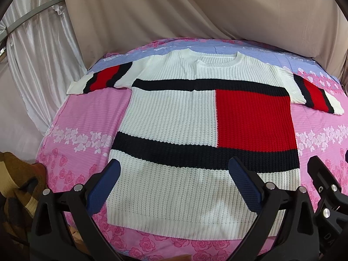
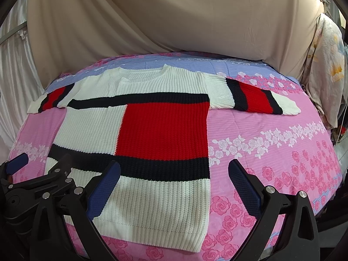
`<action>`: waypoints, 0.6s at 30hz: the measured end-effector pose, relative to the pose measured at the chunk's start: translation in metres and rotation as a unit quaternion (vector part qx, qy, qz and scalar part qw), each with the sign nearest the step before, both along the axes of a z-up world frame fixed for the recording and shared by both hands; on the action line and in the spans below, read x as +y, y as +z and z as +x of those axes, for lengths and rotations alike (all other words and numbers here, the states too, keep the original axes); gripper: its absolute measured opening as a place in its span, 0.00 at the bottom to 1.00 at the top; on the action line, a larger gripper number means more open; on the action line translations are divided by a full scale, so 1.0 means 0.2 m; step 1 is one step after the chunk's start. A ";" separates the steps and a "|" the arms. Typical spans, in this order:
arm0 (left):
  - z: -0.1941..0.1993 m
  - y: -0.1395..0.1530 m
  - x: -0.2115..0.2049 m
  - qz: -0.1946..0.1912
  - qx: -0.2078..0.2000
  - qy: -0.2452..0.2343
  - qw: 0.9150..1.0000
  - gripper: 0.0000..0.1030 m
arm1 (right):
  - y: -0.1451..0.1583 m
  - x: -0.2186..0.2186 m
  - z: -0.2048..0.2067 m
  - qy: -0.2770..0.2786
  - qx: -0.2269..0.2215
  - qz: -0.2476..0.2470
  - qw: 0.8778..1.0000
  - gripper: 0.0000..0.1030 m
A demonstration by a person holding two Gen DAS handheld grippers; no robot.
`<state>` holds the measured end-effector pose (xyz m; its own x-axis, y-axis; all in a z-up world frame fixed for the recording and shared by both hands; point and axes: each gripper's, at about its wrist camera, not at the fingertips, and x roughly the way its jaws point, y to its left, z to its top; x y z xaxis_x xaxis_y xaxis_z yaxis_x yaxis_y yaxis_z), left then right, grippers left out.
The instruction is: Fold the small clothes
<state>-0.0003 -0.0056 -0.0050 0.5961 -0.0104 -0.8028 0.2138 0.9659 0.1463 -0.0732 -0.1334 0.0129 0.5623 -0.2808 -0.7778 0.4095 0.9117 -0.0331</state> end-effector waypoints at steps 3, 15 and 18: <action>0.00 0.00 0.00 0.000 0.000 0.000 1.000 0.94 | 0.00 0.00 0.00 0.000 0.000 0.000 1.000 0.95; 0.01 0.00 -0.01 0.000 0.001 0.001 1.000 0.94 | 0.00 -0.01 0.02 0.001 0.001 0.000 1.000 0.95; 0.01 0.00 0.00 0.000 0.001 0.000 1.000 0.94 | 0.00 -0.01 0.02 0.000 0.001 -0.001 1.000 0.95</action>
<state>0.0008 -0.0059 -0.0050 0.5946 -0.0110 -0.8040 0.2142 0.9659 0.1453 -0.0693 -0.1354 0.0129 0.5609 -0.2821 -0.7784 0.4092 0.9118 -0.0355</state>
